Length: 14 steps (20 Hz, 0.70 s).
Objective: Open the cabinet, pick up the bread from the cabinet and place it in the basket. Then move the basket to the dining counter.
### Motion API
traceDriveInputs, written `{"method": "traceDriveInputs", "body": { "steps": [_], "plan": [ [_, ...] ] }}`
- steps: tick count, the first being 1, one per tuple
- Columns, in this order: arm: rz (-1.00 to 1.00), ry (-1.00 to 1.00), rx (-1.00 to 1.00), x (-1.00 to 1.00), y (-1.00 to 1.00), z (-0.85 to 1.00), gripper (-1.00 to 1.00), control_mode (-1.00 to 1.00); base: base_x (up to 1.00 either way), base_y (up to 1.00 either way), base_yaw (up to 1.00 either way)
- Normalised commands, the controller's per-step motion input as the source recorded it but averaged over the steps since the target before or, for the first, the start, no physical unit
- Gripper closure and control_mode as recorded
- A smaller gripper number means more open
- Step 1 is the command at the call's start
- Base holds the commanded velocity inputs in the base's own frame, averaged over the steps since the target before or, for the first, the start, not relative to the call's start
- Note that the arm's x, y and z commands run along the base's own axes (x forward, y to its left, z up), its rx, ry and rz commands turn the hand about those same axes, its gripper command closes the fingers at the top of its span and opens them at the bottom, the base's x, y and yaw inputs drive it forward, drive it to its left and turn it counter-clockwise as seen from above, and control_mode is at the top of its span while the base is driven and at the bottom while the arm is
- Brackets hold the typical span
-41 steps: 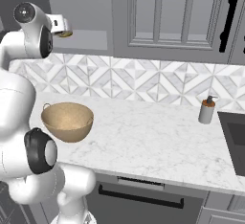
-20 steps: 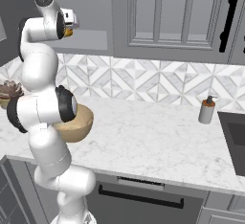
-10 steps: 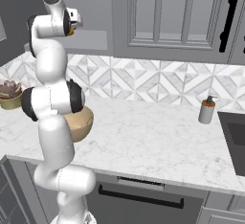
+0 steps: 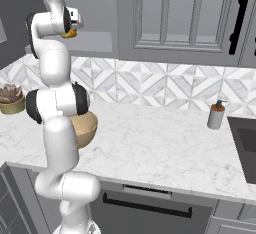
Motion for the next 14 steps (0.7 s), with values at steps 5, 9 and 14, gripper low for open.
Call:
{"method": "traceDriveInputs", "body": {
  "steps": [5, 9, 14],
  "plan": [
    [0.0, 0.05, 0.0, 0.04, 0.01, -0.45, -1.0, -1.0, 0.0, 0.0, 0.0],
    [0.0, 0.0, -0.01, 0.04, 0.0, -0.57, -1.0, -1.0, 0.0, 0.0, 0.0],
    [0.0, -0.01, 0.0, 0.14, 0.0, -0.36, -1.0, -1.0, 0.0, 0.0, 0.0]
  ]
}}
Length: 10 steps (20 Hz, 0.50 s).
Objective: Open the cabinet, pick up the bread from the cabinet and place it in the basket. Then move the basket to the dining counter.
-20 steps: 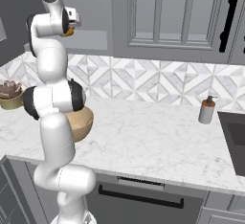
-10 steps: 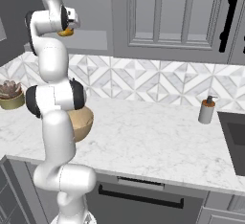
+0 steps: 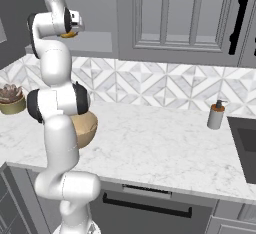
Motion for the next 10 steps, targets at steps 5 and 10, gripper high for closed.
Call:
{"method": "traceDriveInputs", "body": {
  "steps": [5, 10],
  "plan": [
    [0.0, 0.0, 0.0, 0.07, 0.04, -0.12, 1.0, -1.0, 0.0, 0.0, 0.0],
    [0.0, 0.0, 0.01, 0.07, 0.04, -0.14, 1.0, -1.0, 0.0, 0.0, 0.0]
  ]
}}
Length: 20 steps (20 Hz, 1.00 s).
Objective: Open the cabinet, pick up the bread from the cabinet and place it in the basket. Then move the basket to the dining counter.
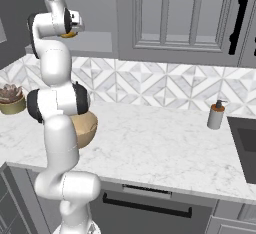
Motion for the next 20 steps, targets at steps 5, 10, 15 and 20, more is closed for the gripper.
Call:
{"method": "traceDriveInputs", "body": {
  "steps": [5, 10, 15, 20],
  "plan": [
    [0.0, -0.04, 0.0, 0.01, 0.02, -0.12, 1.0, -1.0, 0.0, 0.0, 0.0],
    [-0.01, -0.17, 0.05, -0.06, 0.0, -0.21, 1.0, -1.0, 0.0, 0.0, 0.0],
    [-0.04, -0.17, 0.0, -0.32, -0.08, -0.03, 1.0, -1.0, 0.0, 0.0, 0.0],
    [-0.12, -0.03, 0.0, -0.86, -0.33, 0.13, 1.0, -1.0, 0.0, 0.0, 0.0]
  ]
}}
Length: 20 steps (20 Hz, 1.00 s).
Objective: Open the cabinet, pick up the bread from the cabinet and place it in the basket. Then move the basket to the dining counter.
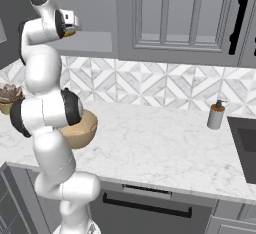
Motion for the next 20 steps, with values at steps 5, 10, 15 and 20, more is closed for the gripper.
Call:
{"method": "traceDriveInputs", "body": {
  "steps": [5, 10, 15, 20],
  "plan": [
    [-0.04, 0.0, 0.03, -1.0, -0.78, 0.3, 1.0, -1.0, 0.0, 0.0, 0.0],
    [0.03, 0.12, 0.0, -1.0, -0.43, 0.23, 1.0, -1.0, 0.0, 0.0, 0.0],
    [0.16, 0.21, 0.0, -1.0, -0.13, 0.0, 1.0, -1.0, 0.0, 0.0, 0.0],
    [0.14, 0.27, 0.0, -1.0, -0.01, 0.0, 1.0, -1.0, 0.0, 0.0, 0.0]
  ]
}}
